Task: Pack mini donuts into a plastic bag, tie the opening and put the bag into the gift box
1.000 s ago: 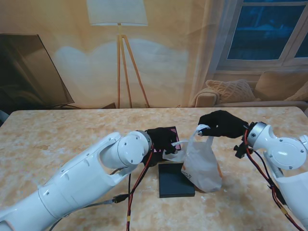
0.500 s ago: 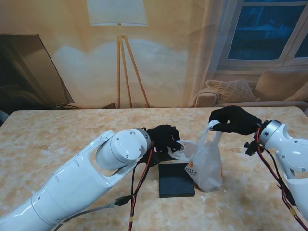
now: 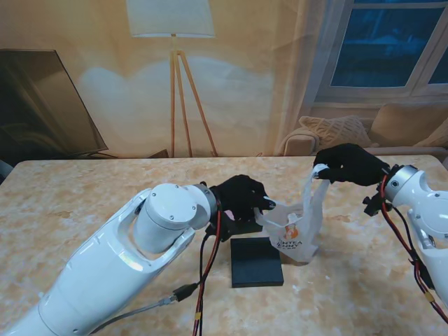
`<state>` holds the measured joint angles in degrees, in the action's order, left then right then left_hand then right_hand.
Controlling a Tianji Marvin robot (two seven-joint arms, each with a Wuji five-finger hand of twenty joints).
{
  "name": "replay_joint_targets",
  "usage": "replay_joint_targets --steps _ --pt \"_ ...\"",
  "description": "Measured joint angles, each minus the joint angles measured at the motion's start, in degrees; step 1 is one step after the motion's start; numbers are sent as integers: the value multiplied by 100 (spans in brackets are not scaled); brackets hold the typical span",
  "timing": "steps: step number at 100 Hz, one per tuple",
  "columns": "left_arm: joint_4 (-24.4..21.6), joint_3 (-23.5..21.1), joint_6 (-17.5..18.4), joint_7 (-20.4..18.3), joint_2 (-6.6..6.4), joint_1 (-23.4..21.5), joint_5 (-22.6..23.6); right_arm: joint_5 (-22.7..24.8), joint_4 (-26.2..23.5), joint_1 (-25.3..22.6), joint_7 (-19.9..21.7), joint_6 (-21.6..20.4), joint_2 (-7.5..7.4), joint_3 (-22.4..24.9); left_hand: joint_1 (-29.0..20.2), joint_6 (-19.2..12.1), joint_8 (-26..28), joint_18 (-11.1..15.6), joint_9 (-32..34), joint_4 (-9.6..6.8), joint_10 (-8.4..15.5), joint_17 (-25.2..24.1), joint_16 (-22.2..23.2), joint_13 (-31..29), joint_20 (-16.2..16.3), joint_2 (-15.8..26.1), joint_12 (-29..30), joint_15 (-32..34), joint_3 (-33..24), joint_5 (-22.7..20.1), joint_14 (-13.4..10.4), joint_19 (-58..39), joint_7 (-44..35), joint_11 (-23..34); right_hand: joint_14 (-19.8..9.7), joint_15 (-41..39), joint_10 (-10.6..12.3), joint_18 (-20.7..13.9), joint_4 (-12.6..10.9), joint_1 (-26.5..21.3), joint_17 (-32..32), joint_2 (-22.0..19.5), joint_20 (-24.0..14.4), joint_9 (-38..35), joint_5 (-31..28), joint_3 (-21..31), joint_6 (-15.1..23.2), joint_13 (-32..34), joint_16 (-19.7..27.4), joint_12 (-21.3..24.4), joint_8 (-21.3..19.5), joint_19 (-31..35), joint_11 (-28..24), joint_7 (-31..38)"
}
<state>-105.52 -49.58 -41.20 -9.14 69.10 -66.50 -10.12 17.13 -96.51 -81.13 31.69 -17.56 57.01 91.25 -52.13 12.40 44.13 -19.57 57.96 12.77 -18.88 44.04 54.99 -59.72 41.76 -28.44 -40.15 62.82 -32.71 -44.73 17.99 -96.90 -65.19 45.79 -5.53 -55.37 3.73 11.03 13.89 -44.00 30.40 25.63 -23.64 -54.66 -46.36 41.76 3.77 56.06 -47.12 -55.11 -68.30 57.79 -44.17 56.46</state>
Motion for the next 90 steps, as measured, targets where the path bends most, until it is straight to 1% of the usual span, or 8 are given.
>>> replay_joint_targets --steps 8,24,41,51,59,67,75,90 --pt "-128 -42 -1 22 0 -71 -74 5 38 53 4 18 0 22 0 0 -5 0 0 0 0 6 -15 -1 -26 0 6 0 0 0 0 -4 0 0 0 0 -1 -30 0 0 0 1 14 0 -12 0 -2 1 0 2 -12 -4 -12 0" --pt "-290 -36 -26 30 -1 -128 -198 -20 110 129 86 60 -13 39 0 -2 -6 -1 0 0 0 7 -35 -1 -74 1 31 0 0 0 1 -10 0 0 0 56 -5 -37 0 0 -16 10 544 -14 -69 0 -13 14 0 50 -117 1 -29 0" --pt "-339 82 -190 110 40 -101 -267 -40 201 164 171 -2 -31 57 0 -20 -6 -1 0 0 0 -40 -81 26 -138 2 63 -4 0 0 8 -11 0 -7 0 148 -7 -60 0 0 -20 63 756 -83 -152 0 -13 91 0 152 -142 1 -31 0" --pt "-303 227 -268 247 116 -22 -381 -33 219 153 223 -23 -46 93 0 -75 -8 -5 -80 0 1 -339 -93 268 -141 7 89 -100 27 8 64 40 0 -109 0 151 -8 -61 0 0 -20 70 804 -90 -160 0 -14 94 -1 155 -144 4 -32 0" --pt "-175 260 -263 304 212 45 -701 120 230 114 134 -104 -54 97 6 -130 -8 -10 -288 -37 -6 -622 -93 541 -137 52 90 -307 101 31 121 231 0 -227 0 151 -8 -61 0 0 -20 70 805 -91 -162 0 -14 95 -1 155 -180 4 -32 0" --pt "-67 260 -267 420 312 68 -867 251 254 59 -10 -155 -53 97 -43 -171 -154 -20 -585 -58 -29 -1102 -83 952 129 267 124 -685 242 164 202 614 222 -455 0 151 -8 -61 0 0 -20 70 806 -91 -163 0 -14 95 -41 155 -186 15 -33 0" --pt "-11 255 -247 372 335 85 -859 217 285 25 -33 -140 -49 95 -116 -171 -452 -23 -983 -105 -76 -1589 -80 1424 294 347 218 -1097 367 171 275 1090 781 -742 0 151 -9 -58 0 0 -21 70 807 -91 -164 0 -14 95 -61 155 -188 66 -38 0" --pt "154 172 420 70 250 84 -807 192 350 36 -28 -109 -47 34 40 -129 -1011 -25 -1309 -116 -21 -2151 -80 1904 478 350 338 -1698 433 161 298 1853 1894 -1125 0 149 -9 -44 0 0 -22 70 807 -91 -166 0 -14 95 -63 155 -196 74 -57 0"
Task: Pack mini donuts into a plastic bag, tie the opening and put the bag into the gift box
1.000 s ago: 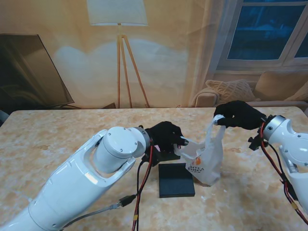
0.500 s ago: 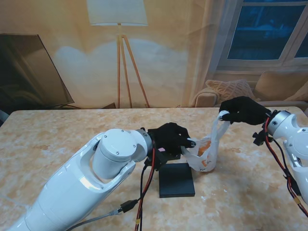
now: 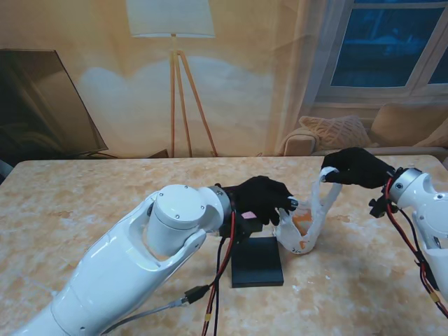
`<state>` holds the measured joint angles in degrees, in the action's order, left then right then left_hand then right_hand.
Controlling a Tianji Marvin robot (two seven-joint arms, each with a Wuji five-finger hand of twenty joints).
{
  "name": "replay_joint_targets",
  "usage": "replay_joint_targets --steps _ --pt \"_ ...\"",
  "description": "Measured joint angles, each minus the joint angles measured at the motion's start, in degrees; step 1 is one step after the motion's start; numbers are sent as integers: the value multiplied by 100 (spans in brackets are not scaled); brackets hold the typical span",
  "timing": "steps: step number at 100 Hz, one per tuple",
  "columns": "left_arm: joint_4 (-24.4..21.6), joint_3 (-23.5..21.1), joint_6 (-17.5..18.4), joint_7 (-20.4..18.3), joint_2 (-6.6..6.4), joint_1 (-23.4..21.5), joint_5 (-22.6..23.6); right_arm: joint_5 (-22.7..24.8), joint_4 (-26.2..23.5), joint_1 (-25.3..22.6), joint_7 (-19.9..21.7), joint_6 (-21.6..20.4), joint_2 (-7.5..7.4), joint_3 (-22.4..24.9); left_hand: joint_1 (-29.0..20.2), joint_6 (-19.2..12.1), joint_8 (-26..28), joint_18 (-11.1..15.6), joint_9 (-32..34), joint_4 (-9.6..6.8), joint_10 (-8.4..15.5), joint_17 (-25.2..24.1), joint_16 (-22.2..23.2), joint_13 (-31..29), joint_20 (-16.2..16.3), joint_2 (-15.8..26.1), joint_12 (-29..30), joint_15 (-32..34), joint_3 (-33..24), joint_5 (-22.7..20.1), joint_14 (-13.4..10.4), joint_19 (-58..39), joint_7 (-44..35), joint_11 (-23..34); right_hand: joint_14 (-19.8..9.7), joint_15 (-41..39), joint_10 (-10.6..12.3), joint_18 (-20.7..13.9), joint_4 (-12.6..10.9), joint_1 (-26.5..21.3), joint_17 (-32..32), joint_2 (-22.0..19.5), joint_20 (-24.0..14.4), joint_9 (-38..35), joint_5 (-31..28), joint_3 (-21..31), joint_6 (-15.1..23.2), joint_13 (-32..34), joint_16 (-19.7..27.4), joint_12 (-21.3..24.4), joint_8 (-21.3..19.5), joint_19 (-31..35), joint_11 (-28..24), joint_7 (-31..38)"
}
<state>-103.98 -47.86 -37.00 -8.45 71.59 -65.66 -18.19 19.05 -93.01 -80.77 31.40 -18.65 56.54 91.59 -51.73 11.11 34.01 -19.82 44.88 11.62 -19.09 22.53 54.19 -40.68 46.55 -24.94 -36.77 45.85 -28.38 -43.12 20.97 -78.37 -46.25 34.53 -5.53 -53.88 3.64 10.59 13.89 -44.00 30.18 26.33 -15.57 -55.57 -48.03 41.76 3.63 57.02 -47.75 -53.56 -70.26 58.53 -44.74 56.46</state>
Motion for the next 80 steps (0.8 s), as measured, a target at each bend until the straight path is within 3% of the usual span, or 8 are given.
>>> replay_joint_targets --steps 15,23,32,61,73,80 --pt "144 -149 302 -171 -103 -26 40 -54 21 24 -55 159 4 -159 387 251 -567 -21 -218 -41 2 -543 -144 415 17 209 377 -696 -391 -164 74 854 1551 -535 0 -71 -3 7 0 0 -16 1 1 0 -5 0 -2 0 -8 -2 -3 7 -21 0" --pt "282 -219 642 -225 -136 -57 -131 -59 47 58 -59 180 7 -264 669 287 -768 -40 -331 -314 2 -802 -441 614 17 439 636 -1137 -599 -165 102 1308 2275 -790 0 -77 -5 8 0 0 -18 1 1 0 -6 0 -2 0 -9 -3 -4 13 -24 0" --pt "448 -286 887 -409 -168 -70 -421 -70 73 105 -47 203 18 -344 673 300 -939 -87 -383 -418 2 -965 -732 814 13 599 885 -1499 -581 -161 146 1691 2767 -1082 0 -83 -5 8 0 0 -18 1 2 0 -8 0 -2 0 -9 -4 -4 13 -25 0" --pt "589 -444 1061 -365 -172 -240 -532 45 140 235 -173 329 65 -515 673 306 -998 -92 -542 -475 -12 -1055 -957 896 -128 744 1111 -1780 -503 -149 175 2004 3081 -1346 0 -162 -9 15 0 0 -33 2 3 0 -8 0 -2 0 -9 -6 -5 74 -72 0" --pt "566 -530 1350 -254 -179 -402 -244 40 132 232 -227 396 89 -521 653 278 -998 -92 -604 -475 -9 -1052 -957 896 -151 728 1111 -1780 -503 -147 172 2007 3081 -1284 1 -217 -10 15 0 0 -35 2 3 0 -9 0 -2 0 -9 -6 -5 83 -84 0" --pt "531 -610 1422 -57 -179 -526 -138 36 124 226 -235 418 94 -522 403 243 -751 -36 -604 -456 2 -971 -957 862 -210 704 1077 -1780 -513 -142 104 2010 3065 -1155 2 -225 -11 15 0 0 -35 2 3 0 -10 0 -2 0 -9 -6 -5 131 -87 0"
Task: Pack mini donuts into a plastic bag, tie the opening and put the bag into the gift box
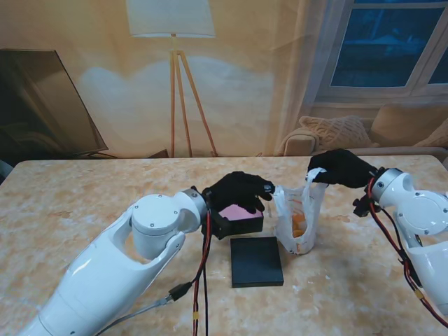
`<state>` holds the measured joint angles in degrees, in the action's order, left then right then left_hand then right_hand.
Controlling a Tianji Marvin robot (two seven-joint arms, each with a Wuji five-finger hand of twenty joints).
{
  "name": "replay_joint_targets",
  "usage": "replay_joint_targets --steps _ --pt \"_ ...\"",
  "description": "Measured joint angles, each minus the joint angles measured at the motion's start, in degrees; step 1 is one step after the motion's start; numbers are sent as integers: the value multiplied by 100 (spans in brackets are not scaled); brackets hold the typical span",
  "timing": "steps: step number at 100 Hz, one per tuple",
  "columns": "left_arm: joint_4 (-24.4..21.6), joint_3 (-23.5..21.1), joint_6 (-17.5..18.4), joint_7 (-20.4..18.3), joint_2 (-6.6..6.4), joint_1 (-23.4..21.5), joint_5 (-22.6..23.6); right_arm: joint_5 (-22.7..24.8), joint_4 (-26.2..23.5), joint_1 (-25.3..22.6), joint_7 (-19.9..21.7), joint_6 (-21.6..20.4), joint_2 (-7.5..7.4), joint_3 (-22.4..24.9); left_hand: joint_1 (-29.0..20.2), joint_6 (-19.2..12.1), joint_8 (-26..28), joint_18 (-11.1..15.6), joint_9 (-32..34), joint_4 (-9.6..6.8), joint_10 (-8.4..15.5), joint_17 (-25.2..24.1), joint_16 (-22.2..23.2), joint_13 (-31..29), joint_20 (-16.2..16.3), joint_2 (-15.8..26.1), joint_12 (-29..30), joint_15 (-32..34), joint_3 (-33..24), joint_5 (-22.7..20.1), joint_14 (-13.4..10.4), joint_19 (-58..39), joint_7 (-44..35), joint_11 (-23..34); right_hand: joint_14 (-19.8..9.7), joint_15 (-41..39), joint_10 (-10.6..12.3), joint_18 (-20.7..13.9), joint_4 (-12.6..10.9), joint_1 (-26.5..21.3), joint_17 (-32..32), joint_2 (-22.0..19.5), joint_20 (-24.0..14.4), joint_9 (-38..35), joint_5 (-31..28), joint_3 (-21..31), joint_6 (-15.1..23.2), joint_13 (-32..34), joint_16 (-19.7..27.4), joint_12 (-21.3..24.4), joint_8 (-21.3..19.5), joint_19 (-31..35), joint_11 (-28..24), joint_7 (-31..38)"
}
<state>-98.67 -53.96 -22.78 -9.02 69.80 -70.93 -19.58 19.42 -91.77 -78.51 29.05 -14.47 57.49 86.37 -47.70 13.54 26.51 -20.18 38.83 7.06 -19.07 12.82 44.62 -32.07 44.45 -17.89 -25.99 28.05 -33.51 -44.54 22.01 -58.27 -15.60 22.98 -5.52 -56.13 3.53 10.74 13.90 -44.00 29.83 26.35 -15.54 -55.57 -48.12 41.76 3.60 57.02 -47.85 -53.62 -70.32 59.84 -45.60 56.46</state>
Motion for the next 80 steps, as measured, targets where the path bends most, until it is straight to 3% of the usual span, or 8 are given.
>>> replay_joint_targets --steps 15,24,40,53,62,72,80 --pt "43 48 67 647 36 -95 672 -22 -11 -1 -1 51 2 -36 -338 -37 207 73 4 120 17 222 0 -156 -127 67 -64 171 45 74 -58 -44 -150 211 1 -6 0 1 0 0 -1 0 1 0 -1 0 0 0 0 0 0 9 -3 0" --pt "156 16 106 632 74 -98 562 -22 -11 1 1 54 5 -43 -453 -42 207 80 4 120 17 289 0 -217 -188 19 -64 266 235 115 -69 -120 -198 230 1 -7 0 1 0 0 -1 0 1 0 -1 0 0 0 0 0 0 10 -5 0" --pt "235 -6 305 339 33 -106 450 -39 -10 4 2 54 9 -43 -474 -496 282 80 -113 120 17 319 0 -278 -188 24 -64 324 292 413 -72 -197 -460 266 1 -8 0 1 0 0 -2 1 1 0 -1 0 0 -1 0 0 0 10 -6 0" --pt "212 18 398 143 -46 -114 514 -64 -6 11 8 58 10 -48 -1010 -613 330 80 -397 120 20 298 0 -270 -188 214 -64 325 509 797 -75 -198 -697 137 1 -10 0 1 0 0 -4 1 1 0 -1 0 0 -1 0 0 -1 11 -6 0" --pt "135 20 394 269 -62 -166 1002 -75 1 18 18 57 10 -57 -1175 -553 276 83 -473 120 21 287 0 -270 -188 216 -65 375 497 853 -79 -198 -717 151 1 -10 0 1 0 0 -4 1 1 0 -2 0 0 -1 0 0 -1 12 -7 0" --pt "98 49 373 300 -102 -189 1940 -84 4 20 28 57 10 -58 -1379 -563 323 85 -473 120 22 300 152 -273 -188 77 -174 605 497 765 -98 -359 -1112 302 1 -11 0 1 0 0 -4 1 1 0 -2 0 0 -1 0 0 -1 12 -7 0" --pt "155 61 395 81 -187 -164 2008 -88 4 20 28 57 10 -58 -1447 -567 307 92 -436 120 58 358 265 -327 -188 -39 -302 758 500 513 -141 -398 -1347 432 1 -12 0 1 0 0 -4 1 1 0 -2 0 0 -1 0 0 -1 12 -7 0"
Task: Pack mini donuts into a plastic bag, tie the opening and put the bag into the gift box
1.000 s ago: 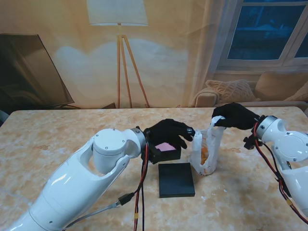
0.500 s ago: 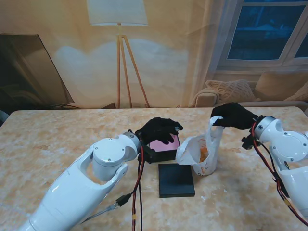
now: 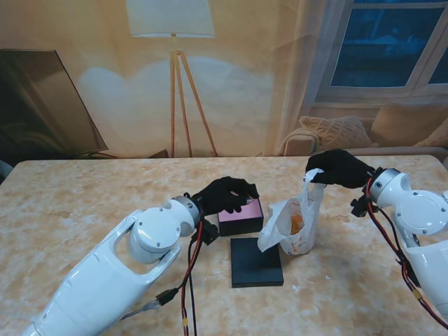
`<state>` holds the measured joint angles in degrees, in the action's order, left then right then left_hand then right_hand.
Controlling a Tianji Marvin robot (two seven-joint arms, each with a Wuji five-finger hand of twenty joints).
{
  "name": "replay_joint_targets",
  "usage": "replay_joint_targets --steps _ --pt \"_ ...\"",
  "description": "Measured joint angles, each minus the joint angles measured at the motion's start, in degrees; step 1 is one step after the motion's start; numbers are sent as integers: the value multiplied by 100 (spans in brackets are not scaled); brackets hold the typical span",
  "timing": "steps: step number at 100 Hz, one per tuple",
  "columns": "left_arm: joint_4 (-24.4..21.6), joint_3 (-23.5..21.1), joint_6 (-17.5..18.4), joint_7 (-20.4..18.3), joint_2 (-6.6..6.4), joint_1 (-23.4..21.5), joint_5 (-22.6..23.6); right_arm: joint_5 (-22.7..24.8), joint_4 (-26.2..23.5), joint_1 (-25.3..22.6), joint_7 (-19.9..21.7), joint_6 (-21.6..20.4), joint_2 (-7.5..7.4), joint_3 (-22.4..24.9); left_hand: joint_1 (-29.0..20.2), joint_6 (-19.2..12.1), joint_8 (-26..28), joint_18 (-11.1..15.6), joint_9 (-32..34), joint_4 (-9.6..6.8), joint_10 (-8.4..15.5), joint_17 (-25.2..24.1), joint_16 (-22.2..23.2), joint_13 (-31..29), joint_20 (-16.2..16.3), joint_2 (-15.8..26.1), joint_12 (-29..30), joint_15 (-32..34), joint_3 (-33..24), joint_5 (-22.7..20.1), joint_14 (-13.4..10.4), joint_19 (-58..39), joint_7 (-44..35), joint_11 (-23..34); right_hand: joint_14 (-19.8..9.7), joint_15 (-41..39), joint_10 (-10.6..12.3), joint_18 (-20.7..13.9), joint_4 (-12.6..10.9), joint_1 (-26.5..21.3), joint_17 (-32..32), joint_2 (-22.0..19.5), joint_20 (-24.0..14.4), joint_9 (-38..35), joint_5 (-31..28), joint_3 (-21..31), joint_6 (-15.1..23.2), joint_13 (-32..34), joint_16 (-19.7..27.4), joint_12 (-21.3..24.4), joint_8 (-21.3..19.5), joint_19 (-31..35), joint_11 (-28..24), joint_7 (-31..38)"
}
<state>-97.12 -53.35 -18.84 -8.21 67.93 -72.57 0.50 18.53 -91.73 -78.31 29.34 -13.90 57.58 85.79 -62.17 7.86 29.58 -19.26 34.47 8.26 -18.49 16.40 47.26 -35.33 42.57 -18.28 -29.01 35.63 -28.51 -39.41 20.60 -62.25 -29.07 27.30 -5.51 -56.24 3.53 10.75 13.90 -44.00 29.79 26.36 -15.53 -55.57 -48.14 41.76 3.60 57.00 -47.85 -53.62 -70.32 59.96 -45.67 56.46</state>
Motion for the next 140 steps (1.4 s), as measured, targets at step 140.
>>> replay_joint_targets --steps 140 --pt "1119 873 1160 -1274 -112 867 -1388 -125 26 66 45 53 1 -106 60 -1237 -840 138 969 523 1025 169 3441 -606 715 -1949 -4681 3082 -1788 -813 -895 -367 -624 2536 0 0 0 2 0 0 0 0 0 0 -1 0 0 0 -1 0 0 58 -2 0"
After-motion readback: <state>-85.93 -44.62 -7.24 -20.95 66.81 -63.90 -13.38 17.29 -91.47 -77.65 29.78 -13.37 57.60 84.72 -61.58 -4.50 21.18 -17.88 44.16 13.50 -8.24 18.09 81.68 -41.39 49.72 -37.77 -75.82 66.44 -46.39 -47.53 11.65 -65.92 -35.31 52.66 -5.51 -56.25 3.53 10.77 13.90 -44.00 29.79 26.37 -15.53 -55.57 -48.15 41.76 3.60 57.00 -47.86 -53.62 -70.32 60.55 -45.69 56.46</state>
